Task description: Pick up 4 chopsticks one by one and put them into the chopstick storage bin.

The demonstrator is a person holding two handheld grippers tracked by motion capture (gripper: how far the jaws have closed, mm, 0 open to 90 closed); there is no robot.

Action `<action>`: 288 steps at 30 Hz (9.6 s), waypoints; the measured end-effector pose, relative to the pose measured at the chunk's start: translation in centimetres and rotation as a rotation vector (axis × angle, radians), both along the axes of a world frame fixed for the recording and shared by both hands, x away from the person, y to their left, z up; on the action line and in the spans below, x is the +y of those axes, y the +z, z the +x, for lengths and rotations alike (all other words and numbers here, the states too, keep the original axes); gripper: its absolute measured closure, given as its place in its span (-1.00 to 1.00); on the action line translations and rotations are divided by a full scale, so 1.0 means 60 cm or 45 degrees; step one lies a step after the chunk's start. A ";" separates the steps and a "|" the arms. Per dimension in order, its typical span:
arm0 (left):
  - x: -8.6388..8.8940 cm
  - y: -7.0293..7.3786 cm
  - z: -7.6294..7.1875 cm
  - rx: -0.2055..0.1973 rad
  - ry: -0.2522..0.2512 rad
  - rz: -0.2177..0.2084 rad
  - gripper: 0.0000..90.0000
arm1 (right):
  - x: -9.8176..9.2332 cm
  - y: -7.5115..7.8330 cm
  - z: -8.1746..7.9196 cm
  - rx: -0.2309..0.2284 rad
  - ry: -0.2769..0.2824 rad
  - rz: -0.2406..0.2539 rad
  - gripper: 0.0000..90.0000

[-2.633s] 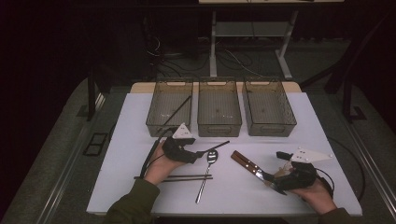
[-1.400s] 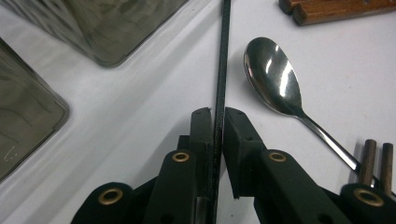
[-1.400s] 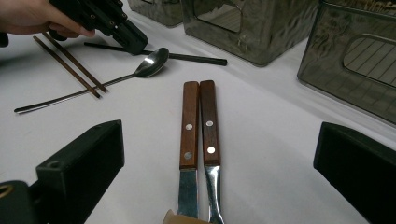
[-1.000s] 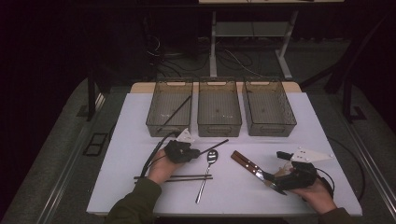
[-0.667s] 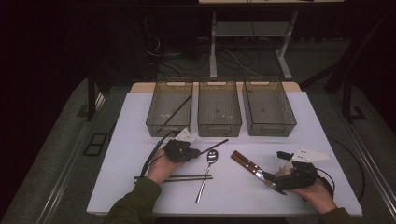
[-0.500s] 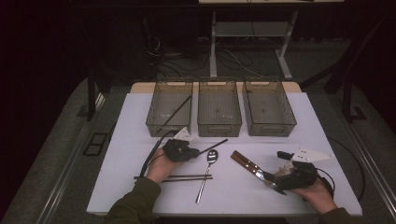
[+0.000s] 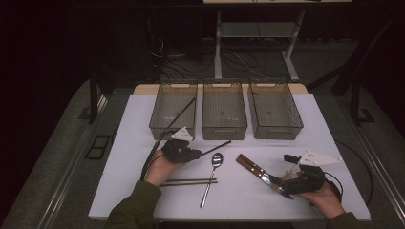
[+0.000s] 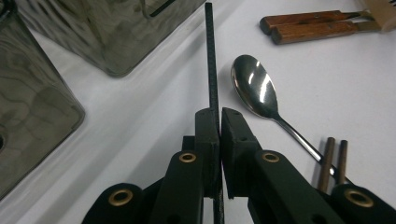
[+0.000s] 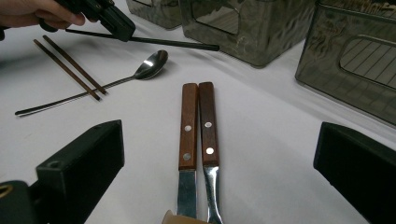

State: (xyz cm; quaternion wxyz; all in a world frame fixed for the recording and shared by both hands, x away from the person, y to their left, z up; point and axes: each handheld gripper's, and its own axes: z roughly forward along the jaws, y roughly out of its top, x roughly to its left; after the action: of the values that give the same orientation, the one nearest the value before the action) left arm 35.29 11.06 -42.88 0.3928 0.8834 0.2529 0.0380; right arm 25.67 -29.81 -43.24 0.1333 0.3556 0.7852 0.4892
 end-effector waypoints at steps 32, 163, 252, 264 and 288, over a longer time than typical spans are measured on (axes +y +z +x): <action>0.010 0.066 -0.022 -0.009 -0.048 -0.065 0.90 | -0.001 0.000 0.000 0.001 -0.001 0.001 -0.96; 0.063 0.069 -0.034 -0.155 0.231 -0.138 0.99 | -0.003 0.003 -0.003 -0.002 -0.032 0.045 -0.96; -0.051 -0.031 -0.075 -0.071 -0.019 0.088 0.99 | -0.002 0.002 -0.003 -0.016 -0.032 0.013 -0.96; -0.043 -0.031 -0.062 -0.109 0.029 0.112 0.99 | -0.002 0.002 -0.003 -0.015 -0.034 0.013 -0.96; 0.012 -0.003 -0.066 -0.119 0.119 -0.007 0.69 | -0.003 0.003 -0.004 -0.008 -0.033 0.018 -0.96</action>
State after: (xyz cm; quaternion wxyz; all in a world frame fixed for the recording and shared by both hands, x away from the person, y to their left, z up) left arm 31.31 11.76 -43.03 0.4044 0.8667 0.2754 0.0968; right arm 25.41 -30.00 -43.06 0.1397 0.3650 0.7766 0.4942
